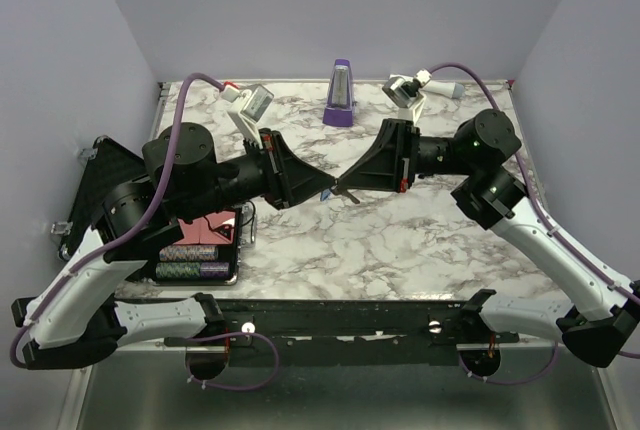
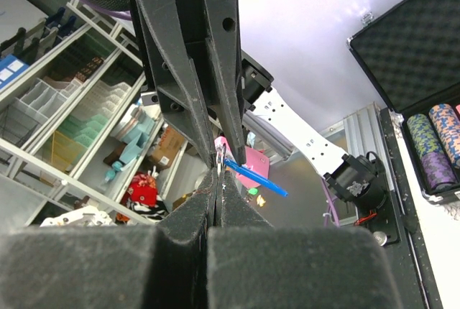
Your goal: Remove the keys from the keyring
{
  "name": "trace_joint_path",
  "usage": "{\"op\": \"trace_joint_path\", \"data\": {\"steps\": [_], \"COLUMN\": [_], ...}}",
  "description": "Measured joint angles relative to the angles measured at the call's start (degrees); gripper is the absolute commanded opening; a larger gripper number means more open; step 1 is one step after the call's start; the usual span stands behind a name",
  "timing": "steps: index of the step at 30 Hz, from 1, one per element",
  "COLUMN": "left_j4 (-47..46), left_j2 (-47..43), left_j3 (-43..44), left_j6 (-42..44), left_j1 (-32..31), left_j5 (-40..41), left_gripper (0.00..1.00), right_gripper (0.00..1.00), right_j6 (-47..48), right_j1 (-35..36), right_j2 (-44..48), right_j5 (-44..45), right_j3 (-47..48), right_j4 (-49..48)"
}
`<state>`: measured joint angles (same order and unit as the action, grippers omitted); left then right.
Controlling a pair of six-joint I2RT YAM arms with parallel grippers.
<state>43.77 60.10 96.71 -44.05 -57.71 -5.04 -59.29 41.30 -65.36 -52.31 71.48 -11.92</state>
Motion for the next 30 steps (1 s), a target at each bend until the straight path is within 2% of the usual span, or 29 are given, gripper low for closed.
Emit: {"op": "trace_joint_path", "data": {"steps": [23,26,30], "left_j4": [-0.15,-0.15,-0.20], "left_j2": [-0.52,0.15,0.90], "left_j3": [2.03,2.25,2.25], "left_j6": [0.11,0.11,0.11], "left_j1": [0.00,0.02,0.02], "left_j5": [0.02,-0.17,-0.57], "left_gripper": [0.19,0.15,0.03], "right_gripper": [0.01,0.01,0.01], "right_j6": [0.17,0.17,0.20], "right_j1": [0.00,0.00,-0.02], "right_j2": [-0.61,-0.61,-0.61], "right_j5": [-1.11,-1.14,-1.33], "right_j3": [1.29,1.29,1.29], "right_j4": [-0.85,-0.92,-0.90]}}
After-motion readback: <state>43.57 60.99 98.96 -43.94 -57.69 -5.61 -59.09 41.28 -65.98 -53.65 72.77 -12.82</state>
